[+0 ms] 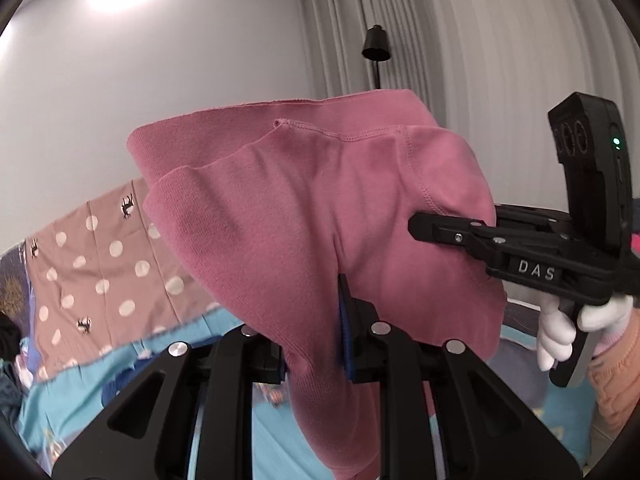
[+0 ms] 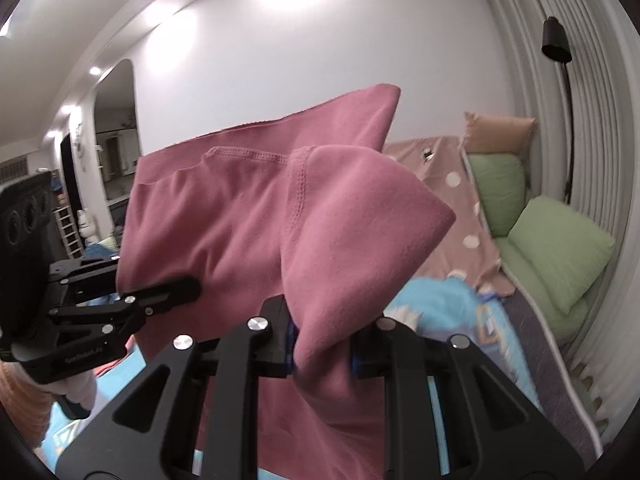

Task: Fold small clothes
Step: 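Lift the folded shirt with the left tool while the right tool grips it, then place the folded pink shirt on the clothes stack and open both tools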

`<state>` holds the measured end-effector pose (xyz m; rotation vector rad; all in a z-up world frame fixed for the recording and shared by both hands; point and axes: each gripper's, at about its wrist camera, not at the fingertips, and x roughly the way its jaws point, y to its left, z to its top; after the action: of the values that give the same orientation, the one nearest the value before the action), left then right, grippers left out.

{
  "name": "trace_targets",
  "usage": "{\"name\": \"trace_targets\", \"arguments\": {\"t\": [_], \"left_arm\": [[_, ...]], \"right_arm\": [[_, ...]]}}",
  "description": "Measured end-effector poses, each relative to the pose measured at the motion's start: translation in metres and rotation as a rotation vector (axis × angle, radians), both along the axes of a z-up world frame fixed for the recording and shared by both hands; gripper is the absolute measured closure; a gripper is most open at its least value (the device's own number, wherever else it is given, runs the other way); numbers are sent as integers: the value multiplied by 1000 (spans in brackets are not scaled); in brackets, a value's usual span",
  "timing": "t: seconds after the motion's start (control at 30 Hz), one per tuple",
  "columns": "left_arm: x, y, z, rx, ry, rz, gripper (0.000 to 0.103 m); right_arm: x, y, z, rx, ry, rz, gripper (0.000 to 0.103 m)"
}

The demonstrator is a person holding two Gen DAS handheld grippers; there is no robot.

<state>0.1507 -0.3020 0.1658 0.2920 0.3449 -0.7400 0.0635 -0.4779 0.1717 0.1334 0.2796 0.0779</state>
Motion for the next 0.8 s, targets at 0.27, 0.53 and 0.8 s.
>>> {"name": "trace_targets", "arguments": {"t": [0.27, 0.53, 0.8], "left_arm": [[114, -41, -31, 54, 81, 93, 83], [253, -62, -156, 273, 174, 389, 58], [218, -5, -231, 243, 310, 329, 50]], "right_arm": [[121, -39, -22, 62, 73, -33, 84], [273, -46, -126, -31, 357, -241, 51], [209, -56, -235, 134, 451, -227, 57]]}}
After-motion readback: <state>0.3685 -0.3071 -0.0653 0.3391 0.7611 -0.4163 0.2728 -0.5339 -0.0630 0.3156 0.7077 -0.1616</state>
